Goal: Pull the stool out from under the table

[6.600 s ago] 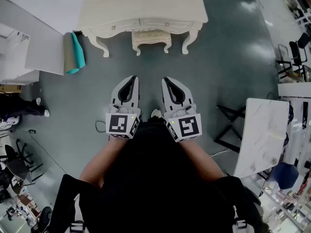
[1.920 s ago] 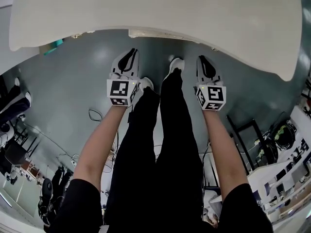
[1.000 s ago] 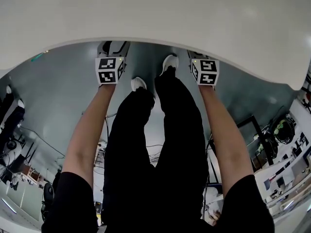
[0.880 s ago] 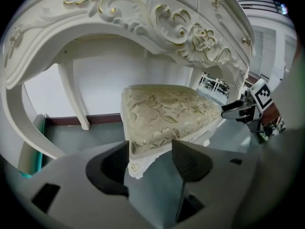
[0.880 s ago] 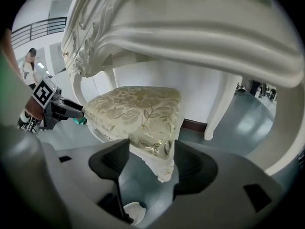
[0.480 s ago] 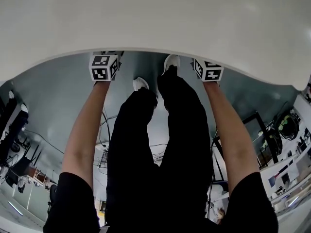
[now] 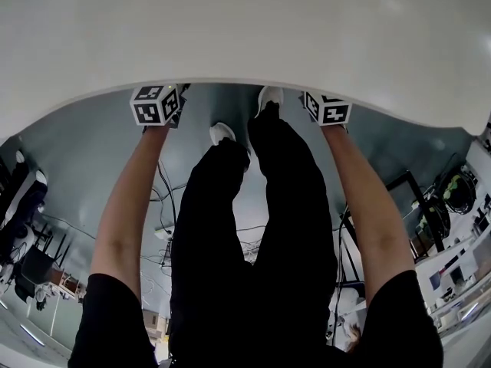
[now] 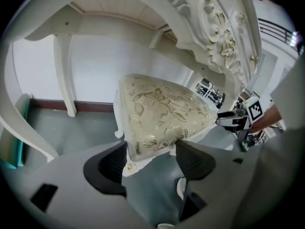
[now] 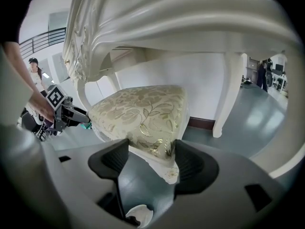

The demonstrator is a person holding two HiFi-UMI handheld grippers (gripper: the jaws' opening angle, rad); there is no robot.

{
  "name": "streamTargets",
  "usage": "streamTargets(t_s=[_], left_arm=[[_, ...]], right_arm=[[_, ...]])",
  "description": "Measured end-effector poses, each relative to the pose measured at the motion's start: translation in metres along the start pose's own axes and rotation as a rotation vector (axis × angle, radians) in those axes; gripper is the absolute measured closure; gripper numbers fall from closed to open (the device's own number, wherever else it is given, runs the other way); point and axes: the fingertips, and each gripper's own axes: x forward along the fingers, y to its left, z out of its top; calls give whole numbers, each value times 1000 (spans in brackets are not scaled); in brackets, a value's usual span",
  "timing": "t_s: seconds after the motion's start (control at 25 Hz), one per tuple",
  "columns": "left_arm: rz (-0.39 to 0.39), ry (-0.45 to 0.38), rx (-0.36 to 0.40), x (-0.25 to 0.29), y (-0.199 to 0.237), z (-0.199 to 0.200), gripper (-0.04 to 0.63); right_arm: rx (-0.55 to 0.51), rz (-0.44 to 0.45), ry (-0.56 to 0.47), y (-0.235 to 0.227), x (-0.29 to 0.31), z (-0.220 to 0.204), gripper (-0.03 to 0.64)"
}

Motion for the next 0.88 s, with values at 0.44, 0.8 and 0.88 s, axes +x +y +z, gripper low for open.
streamTargets(t_s=[0.44,0.8,0.88], left_arm=[[-4,22,55,-3,-10,-4,258],[-17,80,83,-15,-13,-18,258],[-13,88,82,-18,-15,-21,258]], right_arm=[[11,-14,-2,1,-6,-2,314],[5,-9,30,10,-8,-5,319],[5,3,41,14,-12,-9,319]])
